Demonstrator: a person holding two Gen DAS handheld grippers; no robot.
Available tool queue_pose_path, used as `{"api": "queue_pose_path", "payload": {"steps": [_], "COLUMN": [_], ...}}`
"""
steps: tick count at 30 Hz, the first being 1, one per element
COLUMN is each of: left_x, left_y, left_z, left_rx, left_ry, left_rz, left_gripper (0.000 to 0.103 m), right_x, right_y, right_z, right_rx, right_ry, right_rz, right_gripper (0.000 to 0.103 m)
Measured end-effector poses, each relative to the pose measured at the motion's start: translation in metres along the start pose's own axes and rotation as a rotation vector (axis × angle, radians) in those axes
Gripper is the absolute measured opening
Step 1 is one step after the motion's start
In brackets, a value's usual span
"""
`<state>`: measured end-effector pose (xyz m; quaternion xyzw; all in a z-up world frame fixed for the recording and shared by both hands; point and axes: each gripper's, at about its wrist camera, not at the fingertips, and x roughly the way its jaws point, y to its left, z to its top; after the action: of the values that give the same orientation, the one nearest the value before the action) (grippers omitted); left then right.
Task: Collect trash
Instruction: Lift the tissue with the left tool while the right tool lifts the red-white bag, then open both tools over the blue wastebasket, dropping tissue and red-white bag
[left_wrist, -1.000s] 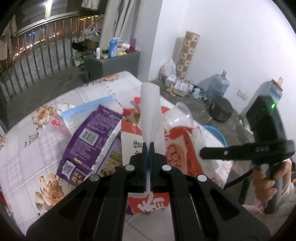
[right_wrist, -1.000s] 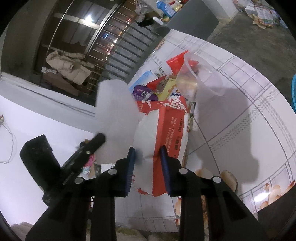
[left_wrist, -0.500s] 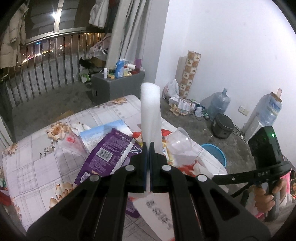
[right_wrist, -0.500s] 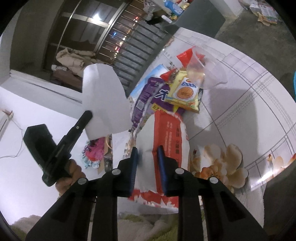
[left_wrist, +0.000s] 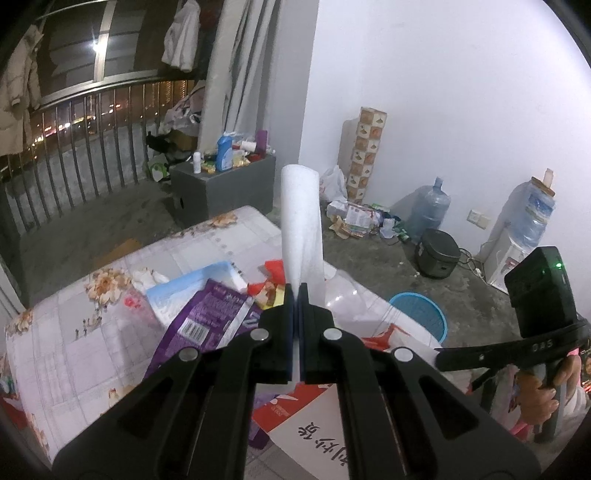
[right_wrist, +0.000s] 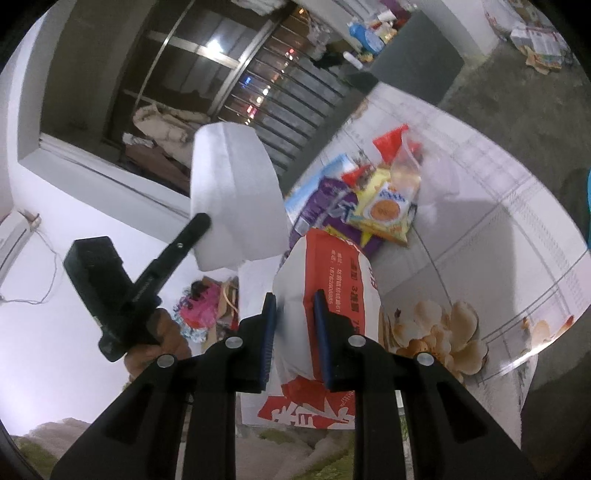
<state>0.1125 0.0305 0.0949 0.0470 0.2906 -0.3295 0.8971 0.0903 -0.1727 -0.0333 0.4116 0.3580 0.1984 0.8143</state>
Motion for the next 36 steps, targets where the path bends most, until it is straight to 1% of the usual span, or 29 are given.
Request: {"api": "queue_pose_path", "payload": {"steps": [6, 12, 18, 21, 24, 26, 27, 28, 30, 34, 36], "left_x": [0.008, 0.033, 0.067, 0.093, 0.127, 0.153, 0.171, 0.184, 0.223, 0.300, 0.332], "left_y": [-0.021, -0.062, -0.123, -0.158, -0.200, -0.225, -0.241, -0.252, -0.279, -0.324, -0.341], "left_z": [0.023, 0.045, 0.065, 0.073, 0.080, 0.082, 0.081, 0.079, 0.071, 0.048, 0.037], "left_rx": [0.049, 0.107, 0.178, 0.202, 0.220, 0.232, 0.235, 0.238, 0.250, 0.286, 0.306], "left_ry": [-0.030, -0.028, -0.022, -0.001, 0.046, 0.092, 0.130, 0.154, 0.225, 0.352, 0.392], "left_rz": [-0.029, -0.098, -0.199, -0.260, -0.327, -0.368, -0.396, -0.408, -0.419, -0.405, -0.394], "left_gripper": [0.000, 0.000, 0.000, 0.000, 0.000, 0.000, 0.000, 0.000, 0.000, 0.000, 0.000], "right_x": [-0.035, -0.083, -0.139, -0.175, -0.202, -0.217, -0.222, -0.227, -0.233, -0.235, -0.237], "right_y": [0.000, -0.012, -0.042, -0.068, -0.096, -0.121, -0.131, -0.145, -0.171, -0.224, -0.250], "right_z": [0.011, 0.021, 0.030, 0.034, 0.040, 0.046, 0.048, 0.052, 0.055, 0.071, 0.075], "right_rx": [-0.004, 0.011, 0.057, 0.101, 0.152, 0.197, 0.215, 0.241, 0.283, 0.367, 0.405], "right_ry": [-0.092, -0.218, -0.350, -0.431, -0.490, -0.526, -0.538, -0.548, -0.561, -0.568, -0.560], "right_rz": [0.013, -0.012, -0.095, -0.170, -0.249, -0.308, -0.328, -0.352, -0.389, -0.454, -0.484], "right_gripper": [0.021, 0.021, 0.021, 0.021, 0.021, 0.021, 0.021, 0.021, 0.021, 0.021, 0.021]}}
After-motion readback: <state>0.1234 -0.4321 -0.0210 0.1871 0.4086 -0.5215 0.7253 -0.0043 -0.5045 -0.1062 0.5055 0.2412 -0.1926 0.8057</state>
